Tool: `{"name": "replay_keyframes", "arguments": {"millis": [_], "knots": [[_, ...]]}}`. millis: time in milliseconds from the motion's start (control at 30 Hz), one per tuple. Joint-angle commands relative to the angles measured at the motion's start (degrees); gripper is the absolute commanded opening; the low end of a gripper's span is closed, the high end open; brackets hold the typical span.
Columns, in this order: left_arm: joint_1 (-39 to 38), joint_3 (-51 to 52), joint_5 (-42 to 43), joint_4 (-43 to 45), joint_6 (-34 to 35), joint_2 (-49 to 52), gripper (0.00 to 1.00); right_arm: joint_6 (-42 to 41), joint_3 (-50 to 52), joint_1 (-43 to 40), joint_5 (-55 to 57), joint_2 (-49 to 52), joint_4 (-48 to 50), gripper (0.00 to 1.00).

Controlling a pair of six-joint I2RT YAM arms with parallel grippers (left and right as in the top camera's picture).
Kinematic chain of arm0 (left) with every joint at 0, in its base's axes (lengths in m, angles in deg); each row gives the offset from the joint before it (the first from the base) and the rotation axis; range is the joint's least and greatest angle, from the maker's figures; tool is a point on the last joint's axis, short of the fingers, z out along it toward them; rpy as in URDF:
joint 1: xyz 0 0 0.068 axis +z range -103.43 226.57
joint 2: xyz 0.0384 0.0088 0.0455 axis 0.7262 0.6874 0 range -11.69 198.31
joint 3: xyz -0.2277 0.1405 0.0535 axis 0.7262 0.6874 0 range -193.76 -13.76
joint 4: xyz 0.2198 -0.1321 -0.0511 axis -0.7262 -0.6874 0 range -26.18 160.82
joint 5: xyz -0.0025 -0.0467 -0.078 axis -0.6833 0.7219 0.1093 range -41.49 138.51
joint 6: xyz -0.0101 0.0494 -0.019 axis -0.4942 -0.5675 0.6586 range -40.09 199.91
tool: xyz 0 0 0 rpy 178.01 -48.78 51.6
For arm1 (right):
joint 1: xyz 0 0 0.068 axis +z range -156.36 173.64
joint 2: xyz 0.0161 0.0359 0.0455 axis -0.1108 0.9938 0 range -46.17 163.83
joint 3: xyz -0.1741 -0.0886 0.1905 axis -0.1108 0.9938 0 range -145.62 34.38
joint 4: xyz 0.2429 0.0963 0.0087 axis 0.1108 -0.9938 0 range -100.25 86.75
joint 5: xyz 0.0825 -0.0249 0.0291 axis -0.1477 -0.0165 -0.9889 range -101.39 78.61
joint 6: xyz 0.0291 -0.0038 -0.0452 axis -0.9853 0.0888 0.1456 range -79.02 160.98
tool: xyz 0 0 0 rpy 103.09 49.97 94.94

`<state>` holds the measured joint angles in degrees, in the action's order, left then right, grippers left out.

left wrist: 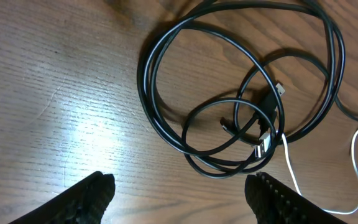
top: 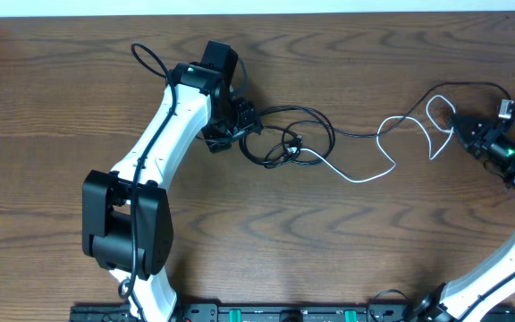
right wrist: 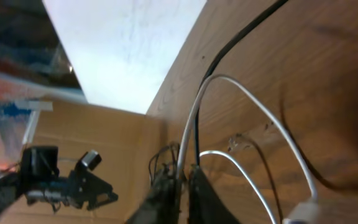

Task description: Untangle cables

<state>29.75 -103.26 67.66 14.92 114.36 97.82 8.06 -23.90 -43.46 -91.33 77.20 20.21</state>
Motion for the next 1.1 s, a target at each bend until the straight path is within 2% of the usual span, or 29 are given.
{"name": "replay_keyframes", "arguments": {"millis": [0, 67, 133, 200, 333, 400, 500, 700, 833, 967, 1067], "knots": [[0.11, -0.2, -0.63, -0.09, -0.35, 0.22, 0.73, -6.38, -1.09, -0.46, 1.29, 0.37, 0.28, 0.03], [0.11, -0.2, -0.63, -0.09, -0.35, 0.22, 0.73, -11.85, -3.02, -0.39, 1.18, -0.09, 0.28, 0.01], [0.11, -0.2, -0.63, -0.09, -0.35, 0.22, 0.73, -16.72, -5.09, -0.24, 0.9, -0.68, 0.33, 0.07], [0.11, -0.2, -0.63, -0.09, -0.35, 0.22, 0.73, -17.79, -7.06, 0.13, 0.72, -1.46, 0.28, 0.1], [0.11, -0.2, -0.63, 0.07, -0.35, 0.22, 0.73, -20.2, -8.9, 1.27, 2.73, -2.95, -0.81, 0.06], [0.11, -0.2, -0.63, 0.04, -0.35, 0.22, 0.73, -20.31, -8.94, 1.7, 7.32, -3.5, -4.35, 0.06], [0.11, -0.2, -0.63, 0.02, -0.35, 0.22, 0.73, -15.19, -8.96, 2.6, 17.53, -3.54, -13.79, 0.07], [0.11, -0.2, -0.63, 0.04, -0.35, 0.22, 0.73, 3.52, -10.12, 5.86, 37.13, -4.07, -32.92, 0.07], [0.11, -0.2, -0.85, 0.04, -0.35, 0.22, 0.73, 12.59, -17.16, 7.06, 48.61, -6.19, -50.93, 0.08], [0.11, -0.2, -0.85, 0.85, -0.33, 0.22, 0.73, 20.24, -28.48, 9.25, 63.58, -8.52, -70.84, 0.1], [0.11, -0.2, -0.83, 1.49, 0.2, 0.22, 0.73, 24.0, -35.04, 11.23, 74.01, -8.68, -82.01, 0.18]]}}
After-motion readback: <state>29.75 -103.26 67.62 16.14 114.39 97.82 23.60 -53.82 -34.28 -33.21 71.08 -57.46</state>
